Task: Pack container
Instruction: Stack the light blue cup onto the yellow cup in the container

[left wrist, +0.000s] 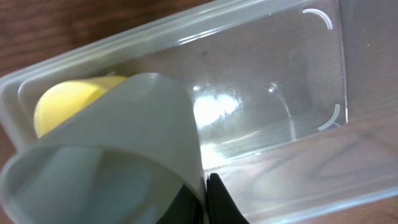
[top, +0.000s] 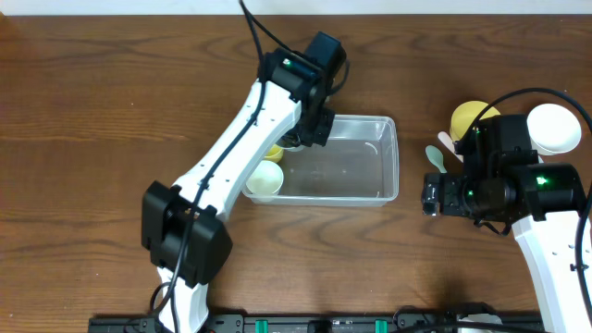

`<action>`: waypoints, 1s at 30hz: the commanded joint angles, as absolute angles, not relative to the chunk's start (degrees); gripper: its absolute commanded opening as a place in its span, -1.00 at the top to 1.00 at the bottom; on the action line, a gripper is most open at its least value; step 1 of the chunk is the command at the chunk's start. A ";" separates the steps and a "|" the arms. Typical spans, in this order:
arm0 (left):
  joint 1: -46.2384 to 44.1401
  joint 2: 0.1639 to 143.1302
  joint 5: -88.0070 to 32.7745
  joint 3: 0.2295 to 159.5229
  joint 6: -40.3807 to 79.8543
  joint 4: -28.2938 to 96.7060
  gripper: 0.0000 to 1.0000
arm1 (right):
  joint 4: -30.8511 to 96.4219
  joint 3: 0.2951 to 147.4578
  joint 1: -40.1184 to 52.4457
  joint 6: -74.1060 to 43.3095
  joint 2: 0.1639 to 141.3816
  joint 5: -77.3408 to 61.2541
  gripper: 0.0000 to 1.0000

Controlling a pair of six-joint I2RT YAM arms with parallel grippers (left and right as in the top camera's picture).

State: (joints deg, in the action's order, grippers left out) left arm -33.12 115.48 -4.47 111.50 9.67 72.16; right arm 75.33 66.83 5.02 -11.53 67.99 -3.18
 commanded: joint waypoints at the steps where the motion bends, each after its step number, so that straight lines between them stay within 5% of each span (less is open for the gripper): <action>1: -33.19 117.23 -4.56 112.14 7.46 71.46 0.89 | 75.20 67.81 4.89 -11.73 68.14 -3.01 -0.99; 18: -33.19 120.62 -4.01 112.09 7.09 70.94 0.89 | 75.26 67.81 4.89 -11.68 68.14 -2.98 -0.98; 30: -33.17 120.18 13.87 112.12 10.44 78.94 0.89 | 75.42 67.81 4.89 -11.49 68.14 -2.76 -0.98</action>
State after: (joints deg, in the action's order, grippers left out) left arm -33.47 121.01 6.55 111.68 8.56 78.00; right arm 75.40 66.83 5.02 -11.53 67.99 -3.16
